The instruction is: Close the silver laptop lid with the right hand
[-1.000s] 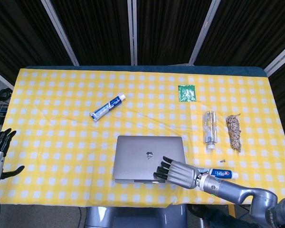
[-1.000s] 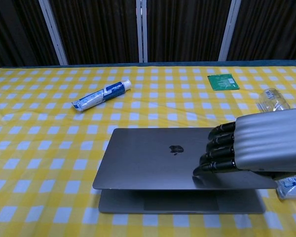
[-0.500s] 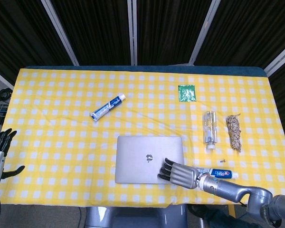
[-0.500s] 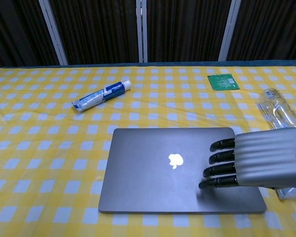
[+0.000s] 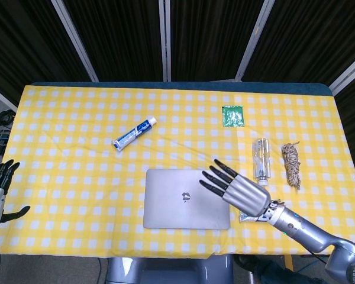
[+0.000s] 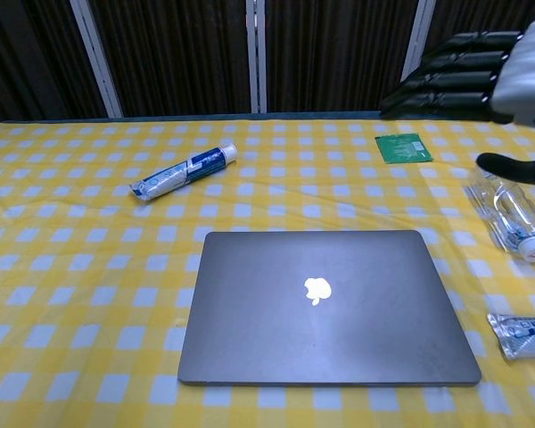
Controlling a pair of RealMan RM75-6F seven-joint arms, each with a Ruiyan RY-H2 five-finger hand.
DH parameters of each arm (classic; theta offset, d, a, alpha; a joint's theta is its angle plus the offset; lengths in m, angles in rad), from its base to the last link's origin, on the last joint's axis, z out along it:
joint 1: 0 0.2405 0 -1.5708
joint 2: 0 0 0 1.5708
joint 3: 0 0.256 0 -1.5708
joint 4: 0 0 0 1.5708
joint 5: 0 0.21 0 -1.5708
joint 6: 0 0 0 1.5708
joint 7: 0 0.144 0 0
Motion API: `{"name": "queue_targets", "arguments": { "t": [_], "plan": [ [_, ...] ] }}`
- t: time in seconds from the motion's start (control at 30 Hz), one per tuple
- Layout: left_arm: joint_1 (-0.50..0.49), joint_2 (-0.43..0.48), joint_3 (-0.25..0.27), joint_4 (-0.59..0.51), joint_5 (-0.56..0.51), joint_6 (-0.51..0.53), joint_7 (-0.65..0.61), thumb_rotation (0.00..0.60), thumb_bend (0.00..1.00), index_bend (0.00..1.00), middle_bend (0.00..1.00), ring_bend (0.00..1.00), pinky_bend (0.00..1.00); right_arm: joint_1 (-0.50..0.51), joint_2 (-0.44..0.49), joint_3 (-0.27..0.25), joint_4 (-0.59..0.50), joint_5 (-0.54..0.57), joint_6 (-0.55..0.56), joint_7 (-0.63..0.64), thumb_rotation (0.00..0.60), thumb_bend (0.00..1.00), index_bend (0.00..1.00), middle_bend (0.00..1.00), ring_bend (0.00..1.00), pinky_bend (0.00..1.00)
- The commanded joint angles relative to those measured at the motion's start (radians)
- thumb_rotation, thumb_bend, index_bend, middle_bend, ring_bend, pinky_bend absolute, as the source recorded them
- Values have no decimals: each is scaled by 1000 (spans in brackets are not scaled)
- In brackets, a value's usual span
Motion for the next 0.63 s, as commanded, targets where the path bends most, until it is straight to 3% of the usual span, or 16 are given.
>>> {"name": "queue_targets", "arguments": {
  "t": [0.03,0.13,0.23,0.63],
  "plan": [
    [2,-3,0,3,9,9,-1,600,0,0,0,0,0,-152,35,10,-58,143,150,54,600,0,0,0,0,0],
    [2,-15,-1,20,28,21,-17,600,0,0,0,0,0,-241,21,-9,-67,219,225,140,600,0,0,0,0,0],
    [7,-21,8,23,60,41,-23,600,0,0,0,0,0,-346,-25,-31,3,287,316,223,600,0,0,0,0,0],
    [24,-15,21,13,98,76,-28,600,0,0,0,0,0,-446,-124,-22,151,310,405,317,600,0,0,0,0,0]
  ]
}}
